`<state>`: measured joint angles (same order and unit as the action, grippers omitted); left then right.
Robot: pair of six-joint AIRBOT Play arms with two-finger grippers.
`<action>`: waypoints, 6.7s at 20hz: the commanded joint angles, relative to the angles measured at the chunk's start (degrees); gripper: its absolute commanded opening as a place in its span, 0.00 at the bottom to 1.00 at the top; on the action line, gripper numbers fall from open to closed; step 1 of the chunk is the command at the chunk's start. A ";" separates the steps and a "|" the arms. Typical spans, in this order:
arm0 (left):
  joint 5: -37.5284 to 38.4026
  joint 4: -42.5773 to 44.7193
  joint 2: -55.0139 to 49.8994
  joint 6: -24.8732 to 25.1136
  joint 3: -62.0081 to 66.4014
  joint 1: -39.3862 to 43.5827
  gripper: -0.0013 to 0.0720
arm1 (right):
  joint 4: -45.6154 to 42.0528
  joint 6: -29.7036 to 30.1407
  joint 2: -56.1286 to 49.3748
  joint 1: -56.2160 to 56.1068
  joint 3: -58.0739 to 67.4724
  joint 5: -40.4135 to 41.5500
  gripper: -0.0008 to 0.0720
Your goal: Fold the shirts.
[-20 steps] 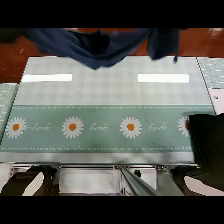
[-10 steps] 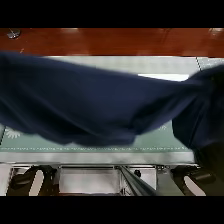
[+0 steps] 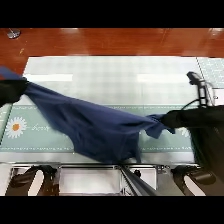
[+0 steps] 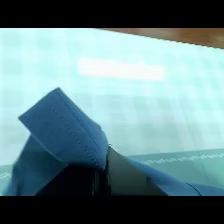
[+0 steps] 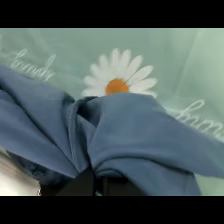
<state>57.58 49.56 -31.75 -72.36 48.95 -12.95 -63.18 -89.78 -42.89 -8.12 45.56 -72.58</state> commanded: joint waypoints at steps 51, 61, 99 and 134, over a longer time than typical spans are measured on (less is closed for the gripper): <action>-39.01 -30.71 -36.13 -3.04 -15.02 57.11 0.04 | 11.43 18.32 -20.96 44.24 -9.75 6.93 0.86; -28.72 -30.53 -35.67 -0.07 -11.69 48.65 0.04 | 12.44 15.52 -33.16 27.15 -6.58 9.77 0.86; 8.79 10.47 0.81 -3.39 31.15 -3.39 0.04 | 4.20 6.64 7.28 25.51 46.01 -11.67 0.05; 12.26 -6.80 -36.26 5.73 -17.70 -25.18 0.98 | 29.83 29.00 -20.37 46.10 -13.66 7.02 0.88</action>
<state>74.00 50.06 -68.69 -70.48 39.24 -36.51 -38.79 -63.55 -69.19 36.71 43.13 -69.82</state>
